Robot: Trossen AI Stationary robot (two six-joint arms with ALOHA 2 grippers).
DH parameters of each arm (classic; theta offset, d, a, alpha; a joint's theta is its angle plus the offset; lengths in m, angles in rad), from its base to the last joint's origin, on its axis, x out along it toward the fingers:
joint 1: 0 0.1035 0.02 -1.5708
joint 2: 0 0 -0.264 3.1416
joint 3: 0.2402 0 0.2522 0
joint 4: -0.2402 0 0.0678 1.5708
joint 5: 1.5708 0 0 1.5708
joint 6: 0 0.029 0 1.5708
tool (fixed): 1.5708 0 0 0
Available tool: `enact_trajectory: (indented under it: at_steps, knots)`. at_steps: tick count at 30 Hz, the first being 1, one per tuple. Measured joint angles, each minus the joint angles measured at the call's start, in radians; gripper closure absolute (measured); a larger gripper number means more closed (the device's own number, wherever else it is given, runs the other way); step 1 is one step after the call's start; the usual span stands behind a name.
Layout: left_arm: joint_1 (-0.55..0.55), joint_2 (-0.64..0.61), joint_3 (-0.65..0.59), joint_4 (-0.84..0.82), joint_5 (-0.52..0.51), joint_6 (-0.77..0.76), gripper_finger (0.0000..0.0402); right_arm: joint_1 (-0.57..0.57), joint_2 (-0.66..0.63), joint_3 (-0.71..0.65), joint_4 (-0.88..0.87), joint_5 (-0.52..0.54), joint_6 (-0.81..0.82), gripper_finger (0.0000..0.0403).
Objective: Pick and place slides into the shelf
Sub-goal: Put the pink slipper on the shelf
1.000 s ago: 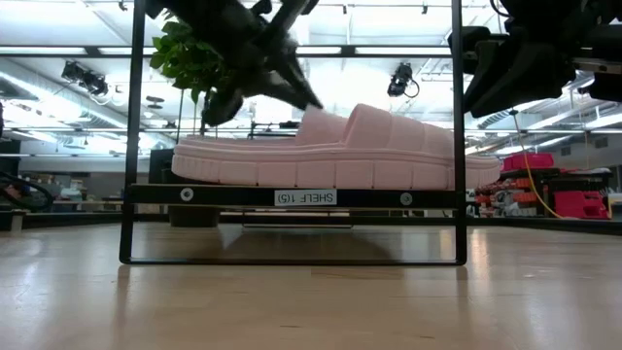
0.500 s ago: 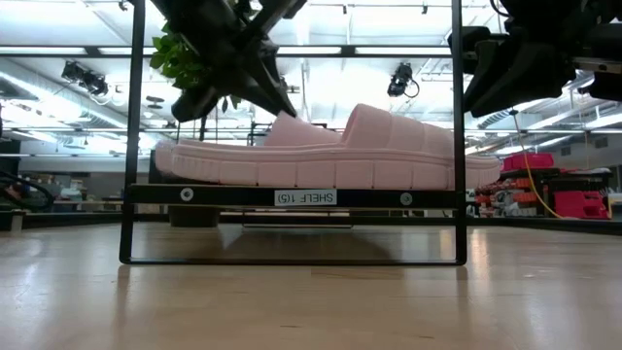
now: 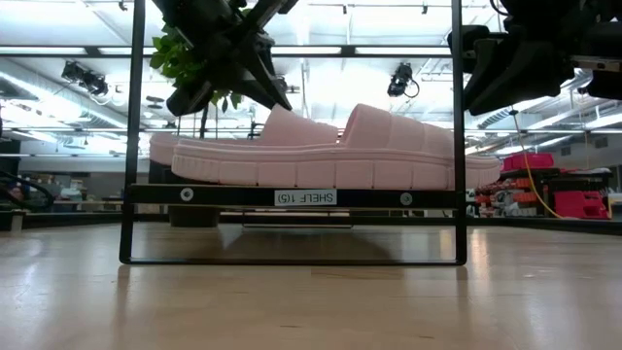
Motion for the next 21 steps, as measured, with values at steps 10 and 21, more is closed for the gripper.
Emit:
enact_trajectory:
  at_steps: [10,21]
  knots:
    - [-0.024,0.05,0.0,-0.005,0.013,-0.031,0.0389,0.0,0.0,0.0,0.0,0.0,-0.008,0.0323]
    - [-0.006,0.061,0.001,0.042,0.035,-0.004,0.039,0.0,0.0,0.0,0.001,0.0,-0.01,0.0323]
